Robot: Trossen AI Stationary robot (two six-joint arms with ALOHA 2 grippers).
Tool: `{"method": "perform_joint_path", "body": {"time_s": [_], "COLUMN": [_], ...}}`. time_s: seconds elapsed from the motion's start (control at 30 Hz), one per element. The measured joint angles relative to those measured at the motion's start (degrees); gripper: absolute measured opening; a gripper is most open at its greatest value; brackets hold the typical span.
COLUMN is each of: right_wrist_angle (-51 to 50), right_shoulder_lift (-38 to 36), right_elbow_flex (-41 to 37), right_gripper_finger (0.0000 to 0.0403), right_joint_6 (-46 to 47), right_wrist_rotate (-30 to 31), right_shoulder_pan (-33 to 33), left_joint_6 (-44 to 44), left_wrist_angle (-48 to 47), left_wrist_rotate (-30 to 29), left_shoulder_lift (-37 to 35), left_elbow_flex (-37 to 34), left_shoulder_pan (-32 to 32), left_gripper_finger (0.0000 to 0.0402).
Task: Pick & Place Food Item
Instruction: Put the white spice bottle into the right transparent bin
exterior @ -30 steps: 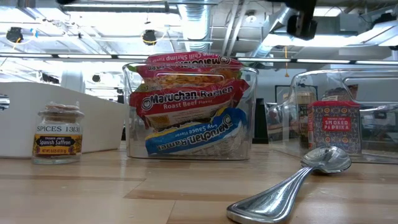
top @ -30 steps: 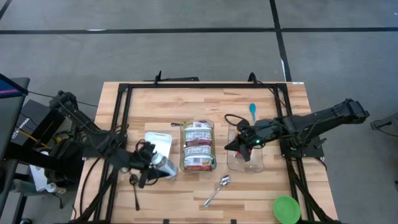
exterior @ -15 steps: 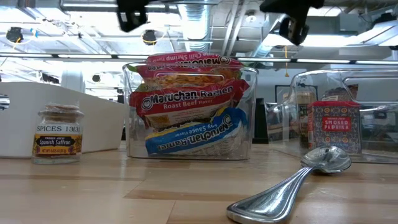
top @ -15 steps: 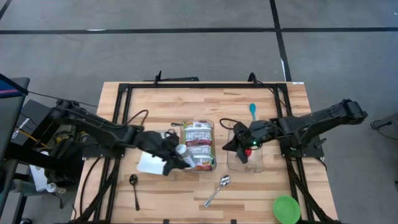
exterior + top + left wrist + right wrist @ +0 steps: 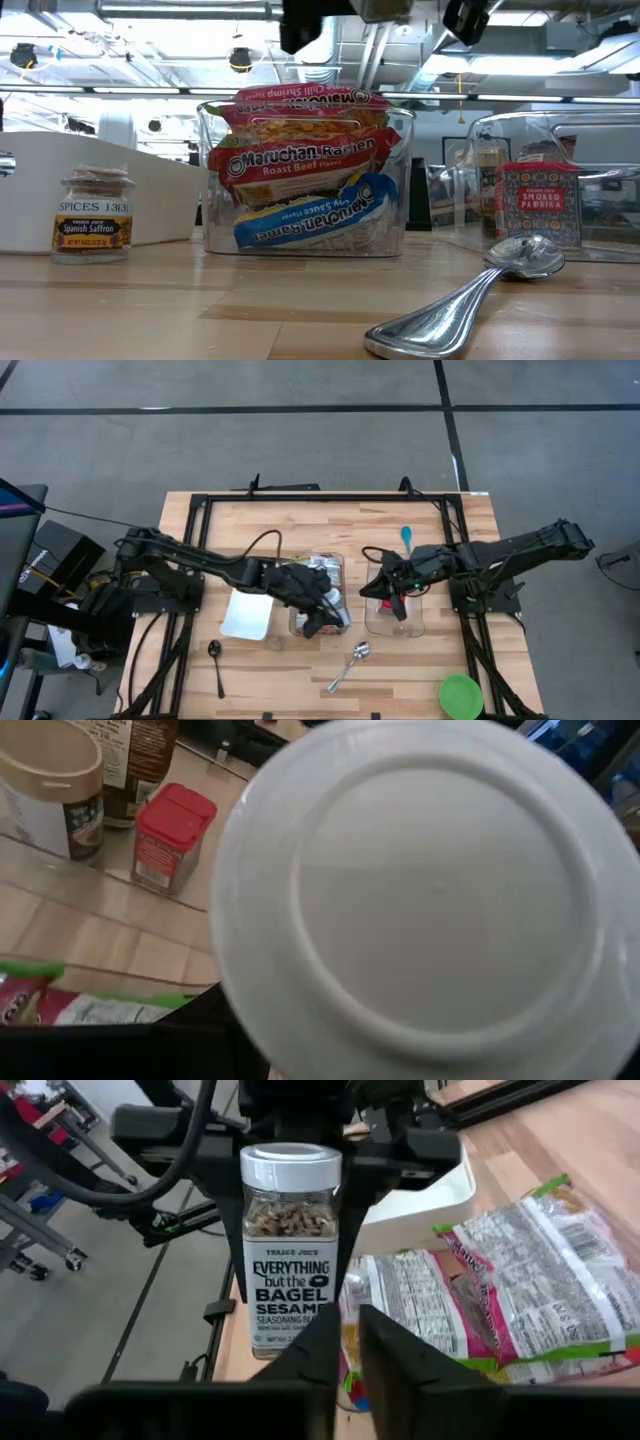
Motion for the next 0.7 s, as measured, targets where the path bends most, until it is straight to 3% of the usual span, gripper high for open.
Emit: {"method": "perform_joint_path", "body": {"time_s": [0.13,0.43,0.57,0.7], "right_wrist_angle": [0.4,2.6,3.5,5.3], "right_shoulder_lift": [0.0,0.1,0.4,1.3], "right_elbow_flex": [0.0,0.0,0.0,0.0], "right_gripper_finger": [0.0094,0.0268,0.0303,0.0306], "right_joint_6": [0.0,0.0,0.2,0.2], "right_wrist_rotate": [-2.3,-2.4,-1.8,-0.3], "right_shoulder_pan": [0.0,0.0,0.0,0.0], "left_joint_6": [1.5,4.6,5.1,5.1], "left_wrist_angle": [-0.6,-0.6,-0.6,-0.6], "left_wrist_rotate": [0.0,0.0,-0.1,-0.2], "left_shoulder_lift": [1.8,1.9,1.9,2.0], "left_elbow_flex": [2.3,2.5,2.5,2.5], "left_shoulder_pan": [0.3,1.4,1.8,2.2], "left_gripper_finger": [0.0195,0.0194,0.02,0.0198]}}
